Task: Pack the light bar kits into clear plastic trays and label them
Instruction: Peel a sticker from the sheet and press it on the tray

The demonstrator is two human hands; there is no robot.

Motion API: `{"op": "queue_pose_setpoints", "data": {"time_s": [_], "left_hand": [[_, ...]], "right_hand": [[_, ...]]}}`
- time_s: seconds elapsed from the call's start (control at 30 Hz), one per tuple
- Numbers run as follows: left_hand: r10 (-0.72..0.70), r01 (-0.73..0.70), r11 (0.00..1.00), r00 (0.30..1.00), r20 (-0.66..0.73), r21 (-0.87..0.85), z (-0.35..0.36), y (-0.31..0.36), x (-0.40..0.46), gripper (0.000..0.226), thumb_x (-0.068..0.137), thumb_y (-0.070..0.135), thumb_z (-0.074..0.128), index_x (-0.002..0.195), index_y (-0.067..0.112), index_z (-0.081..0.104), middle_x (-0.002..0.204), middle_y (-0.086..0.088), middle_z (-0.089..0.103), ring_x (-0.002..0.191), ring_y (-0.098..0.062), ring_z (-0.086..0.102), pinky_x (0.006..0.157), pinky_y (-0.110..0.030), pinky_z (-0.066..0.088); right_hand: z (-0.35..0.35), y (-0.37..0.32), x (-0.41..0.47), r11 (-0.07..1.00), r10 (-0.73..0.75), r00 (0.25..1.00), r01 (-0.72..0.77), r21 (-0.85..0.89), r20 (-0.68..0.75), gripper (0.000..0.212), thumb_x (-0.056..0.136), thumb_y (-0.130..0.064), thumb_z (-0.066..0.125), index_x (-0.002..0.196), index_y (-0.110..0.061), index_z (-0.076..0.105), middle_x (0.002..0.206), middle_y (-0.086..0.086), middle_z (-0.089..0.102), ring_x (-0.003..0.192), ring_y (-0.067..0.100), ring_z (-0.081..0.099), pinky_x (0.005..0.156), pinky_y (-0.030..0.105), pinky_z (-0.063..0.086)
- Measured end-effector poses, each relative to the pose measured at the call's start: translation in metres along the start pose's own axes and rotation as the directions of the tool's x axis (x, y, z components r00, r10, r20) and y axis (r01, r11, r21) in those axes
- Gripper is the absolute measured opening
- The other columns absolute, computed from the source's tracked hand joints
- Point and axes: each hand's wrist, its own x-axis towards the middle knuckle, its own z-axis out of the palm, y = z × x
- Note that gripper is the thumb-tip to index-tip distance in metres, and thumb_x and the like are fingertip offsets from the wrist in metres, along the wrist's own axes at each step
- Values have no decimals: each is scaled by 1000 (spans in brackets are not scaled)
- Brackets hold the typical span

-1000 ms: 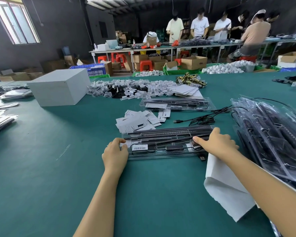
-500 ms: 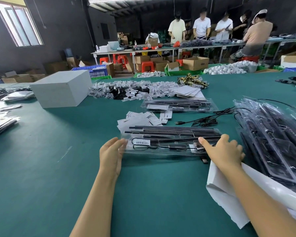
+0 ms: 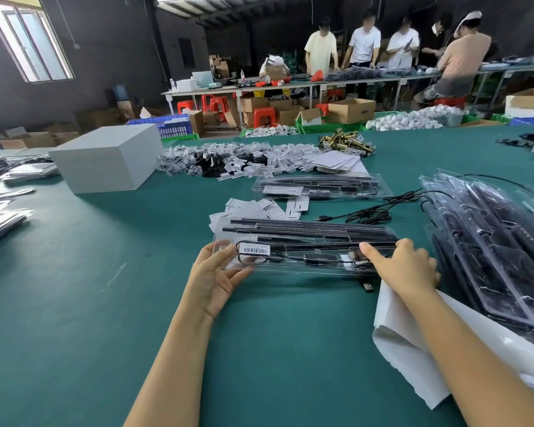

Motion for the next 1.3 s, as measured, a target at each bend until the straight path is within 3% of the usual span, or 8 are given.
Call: {"op": "queue_pose_setpoints", "data": {"time_s": [0.23, 0.43, 0.7, 0.8, 0.9, 1.03, 1.17, 1.3], "left_hand": [[23, -32, 996, 993, -112, -83, -8, 9, 1, 10, 86, 4, 59, 86, 13, 54, 97, -14, 63, 74, -35, 72, 65, -40, 61], [27, -44, 990, 991, -127, -133, -8, 12, 0, 9, 89, 7, 54, 97, 10, 54, 106, -16, 61, 75, -37, 71, 60, -36, 61], [26, -59, 974, 989, -149, -220, -6, 15, -4, 14, 90, 14, 52, 96, 9, 64, 90, -11, 74, 75, -29, 73, 54, -28, 58], [44, -82, 961, 988, -148, -265, -6, 14, -5, 12, 91, 13, 50, 97, 9, 61, 85, -10, 74, 74, -27, 73, 54, -29, 59], [50, -87, 957, 989, -137, -277, -3, 15, -6, 13, 90, 14, 51, 84, 10, 62, 81, -9, 73, 71, -27, 73, 52, -28, 57], [50, -71, 954, 996, -80, -292, 3, 13, -10, 28, 86, 14, 54, 60, 13, 64, 69, -5, 70, 72, -31, 73, 52, -29, 58], [50, -41, 951, 999, 20, -307, 6, 12, -12, 9, 74, 21, 61, 69, 13, 62, 68, 0, 65, 79, -33, 72, 55, -30, 59], [99, -2, 917, 970, 221, -399, 15, 10, -14, 30, 73, 35, 74, 76, 6, 67, 97, -11, 69, 109, -41, 63, 83, -43, 58]], "right_hand": [[-13, 2, 4, 972, 14, 999, -25, 232, 47, 69, 86, -53, 60, 132, -4, 43, 132, 21, 47, 120, 39, 46, 96, 46, 41], [-15, -10, -8, 944, -125, 979, 167, 284, -159, 47, 91, -33, 61, 128, -7, 50, 127, 19, 48, 113, 36, 49, 92, 41, 40], [-21, -21, -19, 852, -324, 740, 499, 158, -589, 33, 86, -29, 69, 98, 1, 65, 98, 23, 58, 95, 41, 53, 83, 44, 42], [-32, -26, -26, 789, -561, 657, 609, -84, -504, 57, 83, -62, 53, 94, -8, 70, 98, 15, 65, 101, 38, 56, 84, 45, 42], [-37, -37, -36, 639, -763, 614, 672, -375, -200, 80, 67, -83, 45, 112, -22, 69, 129, 12, 58, 131, 39, 40, 104, 62, 26], [-20, -49, -52, 529, -774, 622, 740, -415, 123, 79, 74, -68, 61, 143, -37, 38, 150, -1, 38, 144, 27, 22, 111, 61, 11], [-6, -48, -58, 558, -819, 568, 761, -332, -75, 50, 75, -30, 79, 121, -16, 64, 119, 14, 63, 116, 35, 58, 95, 55, 43], [-5, -48, -56, 578, -816, 527, 719, -386, -239, 32, 79, -14, 76, 110, -7, 68, 105, 11, 69, 101, 34, 65, 84, 49, 52]]}}
